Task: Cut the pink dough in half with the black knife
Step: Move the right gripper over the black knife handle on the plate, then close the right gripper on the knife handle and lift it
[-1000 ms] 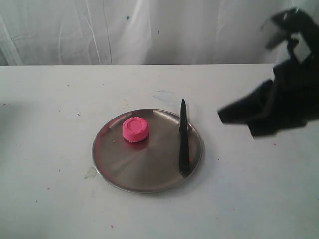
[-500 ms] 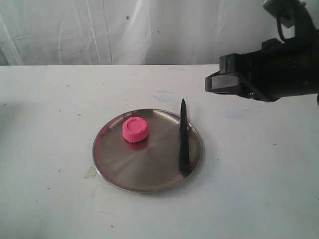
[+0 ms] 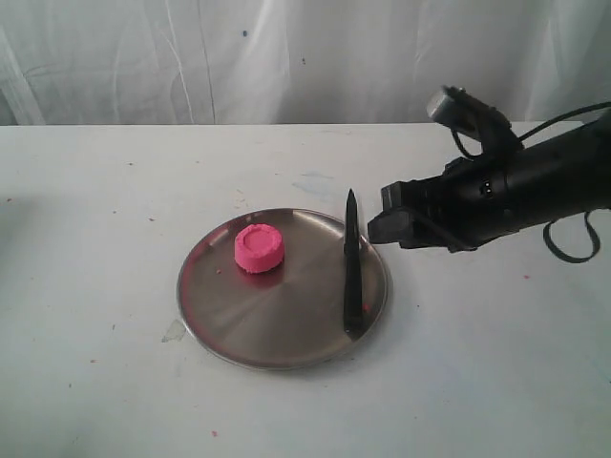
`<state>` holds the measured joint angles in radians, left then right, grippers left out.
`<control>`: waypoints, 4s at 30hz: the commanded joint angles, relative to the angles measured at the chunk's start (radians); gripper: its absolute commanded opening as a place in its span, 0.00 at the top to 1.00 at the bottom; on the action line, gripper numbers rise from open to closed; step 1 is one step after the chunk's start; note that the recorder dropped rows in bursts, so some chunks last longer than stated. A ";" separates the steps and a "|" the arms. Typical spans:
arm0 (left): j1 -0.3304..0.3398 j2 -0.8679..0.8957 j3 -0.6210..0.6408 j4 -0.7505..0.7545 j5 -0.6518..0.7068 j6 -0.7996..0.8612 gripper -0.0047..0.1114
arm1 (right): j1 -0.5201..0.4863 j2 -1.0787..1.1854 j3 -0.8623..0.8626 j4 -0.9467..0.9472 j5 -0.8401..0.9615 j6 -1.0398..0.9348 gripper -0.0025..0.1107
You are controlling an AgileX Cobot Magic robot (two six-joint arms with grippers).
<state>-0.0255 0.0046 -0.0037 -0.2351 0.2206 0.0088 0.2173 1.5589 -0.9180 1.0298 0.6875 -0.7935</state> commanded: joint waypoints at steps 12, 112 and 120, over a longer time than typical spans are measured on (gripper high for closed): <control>0.002 -0.005 0.004 0.001 -0.004 -0.009 0.96 | 0.096 0.298 -0.174 -0.071 -0.153 0.025 0.60; 0.002 -0.005 0.004 0.001 -0.011 -0.009 0.96 | 0.190 0.415 -0.307 -0.332 -0.152 0.197 0.96; 0.002 -0.005 0.004 0.001 -0.011 -0.009 0.96 | 0.194 0.369 -0.307 -0.539 -0.154 0.236 0.98</control>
<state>-0.0255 0.0046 -0.0037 -0.2351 0.2140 0.0088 0.4103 1.9429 -1.2319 0.5730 0.5365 -0.5783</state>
